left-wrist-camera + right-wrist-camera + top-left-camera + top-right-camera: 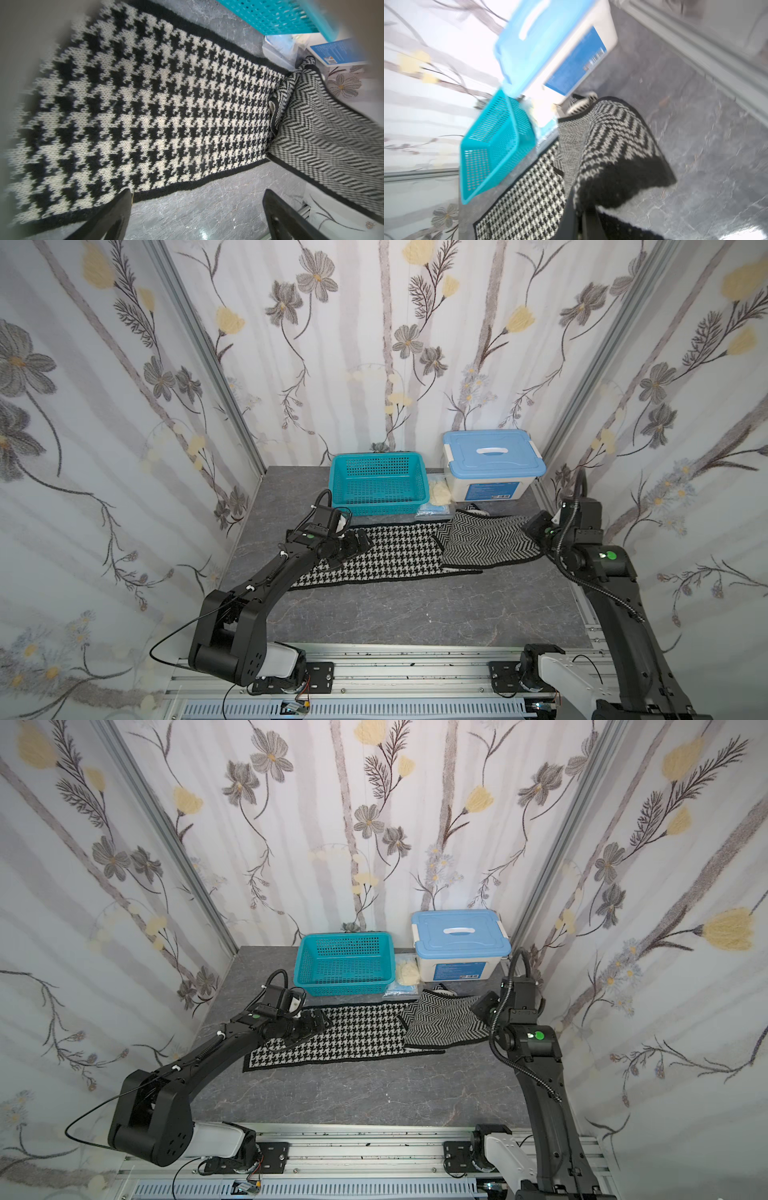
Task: Roll up the scarf and place it into the basket
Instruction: Flatten out the scarf at the center of the board.
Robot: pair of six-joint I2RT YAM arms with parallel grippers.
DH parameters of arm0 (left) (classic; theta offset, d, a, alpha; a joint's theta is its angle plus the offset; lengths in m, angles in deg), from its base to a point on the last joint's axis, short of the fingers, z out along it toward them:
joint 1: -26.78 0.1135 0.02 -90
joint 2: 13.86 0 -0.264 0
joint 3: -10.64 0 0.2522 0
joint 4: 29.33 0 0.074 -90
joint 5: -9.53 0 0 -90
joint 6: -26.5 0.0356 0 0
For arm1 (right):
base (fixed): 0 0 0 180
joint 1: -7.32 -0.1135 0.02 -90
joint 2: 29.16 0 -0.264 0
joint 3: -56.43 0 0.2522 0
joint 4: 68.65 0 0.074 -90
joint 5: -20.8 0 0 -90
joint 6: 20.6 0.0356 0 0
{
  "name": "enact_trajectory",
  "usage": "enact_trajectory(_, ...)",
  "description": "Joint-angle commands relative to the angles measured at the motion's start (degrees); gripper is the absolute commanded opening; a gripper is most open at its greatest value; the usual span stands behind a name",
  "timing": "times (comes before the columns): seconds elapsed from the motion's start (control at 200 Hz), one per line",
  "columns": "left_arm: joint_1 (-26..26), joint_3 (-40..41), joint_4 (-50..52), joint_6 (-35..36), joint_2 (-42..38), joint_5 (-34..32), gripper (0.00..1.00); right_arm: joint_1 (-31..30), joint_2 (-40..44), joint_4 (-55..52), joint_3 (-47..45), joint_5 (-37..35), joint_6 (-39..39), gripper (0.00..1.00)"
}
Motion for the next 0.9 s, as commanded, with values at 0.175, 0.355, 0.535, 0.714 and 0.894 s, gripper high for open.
enact_trajectory(0.175, -0.2, -0.6, -2.0, -0.3, 5.5, 2.2, 1.00, 1.8, -10.4, -15.7, 37.8, -3.3, -14.0, 0.00)
enact_trajectory(0.355, -3.6, -4.2, -2.5, -0.9, 8.4, 0.9, 1.00, 5.0, -26.1, -30.3, 73.4, -0.1, -18.4, 0.00)
enact_trajectory(0.535, -6.6, -4.4, -7.7, -6.9, 12.9, 0.3, 1.00, 13.3, -35.3, -32.9, 89.3, 9.8, -15.1, 0.00)
enact_trajectory(0.714, -8.1, -6.7, -8.2, -7.9, 18.8, -2.2, 1.00, 14.0, -38.8, -33.9, 89.0, 19.9, -17.4, 0.00)
enact_trajectory(0.894, -8.8, -9.1, -0.2, -4.7, 21.8, -6.2, 1.00, 11.6, -40.3, -38.0, 88.7, 24.3, -23.9, 0.00)
